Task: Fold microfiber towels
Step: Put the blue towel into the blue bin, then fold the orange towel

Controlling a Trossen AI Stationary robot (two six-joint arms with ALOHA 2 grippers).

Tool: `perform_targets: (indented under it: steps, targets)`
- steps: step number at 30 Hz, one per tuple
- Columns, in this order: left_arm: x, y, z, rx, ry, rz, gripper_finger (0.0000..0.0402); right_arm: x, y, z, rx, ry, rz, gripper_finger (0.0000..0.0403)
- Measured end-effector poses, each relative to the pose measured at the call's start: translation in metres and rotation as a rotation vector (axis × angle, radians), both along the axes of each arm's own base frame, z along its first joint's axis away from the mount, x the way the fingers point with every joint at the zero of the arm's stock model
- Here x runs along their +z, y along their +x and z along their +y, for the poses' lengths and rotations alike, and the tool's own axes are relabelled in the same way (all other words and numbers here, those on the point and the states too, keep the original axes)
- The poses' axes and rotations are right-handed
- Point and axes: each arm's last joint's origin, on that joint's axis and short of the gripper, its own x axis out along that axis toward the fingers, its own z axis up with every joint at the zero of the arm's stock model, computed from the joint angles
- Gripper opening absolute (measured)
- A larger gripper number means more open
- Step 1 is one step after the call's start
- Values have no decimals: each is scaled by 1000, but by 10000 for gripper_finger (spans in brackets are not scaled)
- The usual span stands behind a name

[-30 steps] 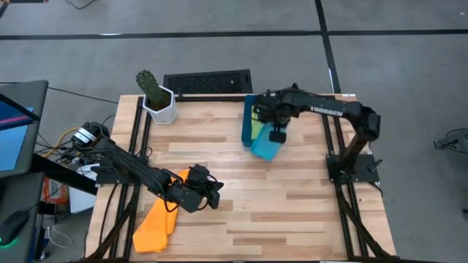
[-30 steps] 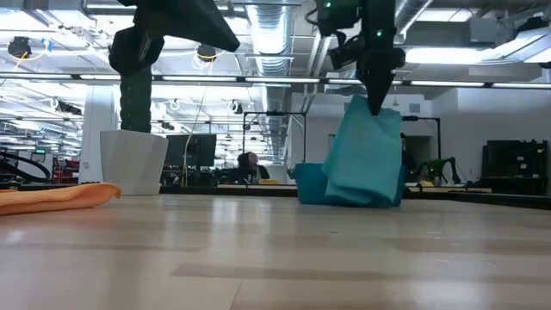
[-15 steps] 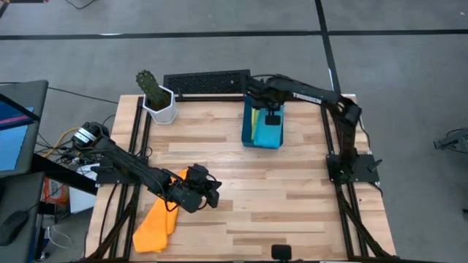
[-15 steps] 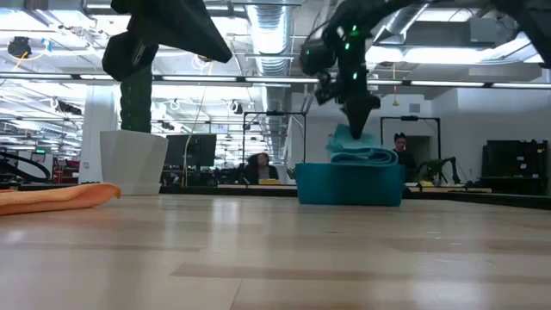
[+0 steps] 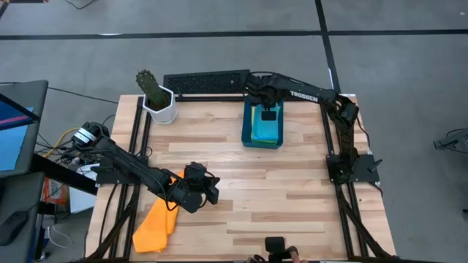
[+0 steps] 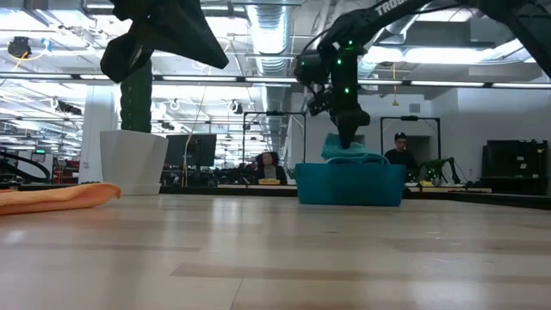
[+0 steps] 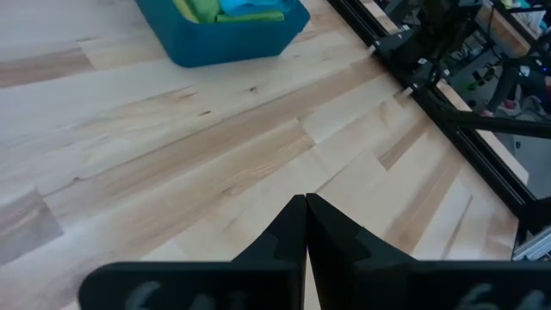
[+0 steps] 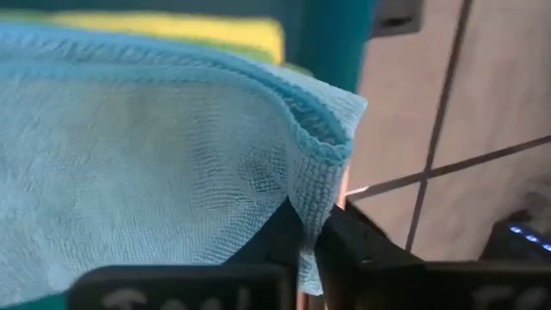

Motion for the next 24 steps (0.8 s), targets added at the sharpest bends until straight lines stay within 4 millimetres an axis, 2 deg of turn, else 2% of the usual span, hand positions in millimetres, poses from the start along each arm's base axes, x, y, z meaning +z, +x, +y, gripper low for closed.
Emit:
perform_targets:
  steps: [8,12,17,21,24]
  targets:
    - [0,0,0,-37,32,26,49,18,-1,-6,-28,-35,-32,203]
    - [1,-8,0,-170,-21,142,77,40,-1,-8,-94,-14,-130,253]
    - [10,-48,-3,-257,-157,351,93,105,-20,9,-167,59,-418,259]
    - [19,-89,-14,-206,-243,428,99,149,-47,36,-209,111,-596,258]
    - [16,-116,-25,-122,-253,482,103,175,-69,57,-235,112,-676,258]
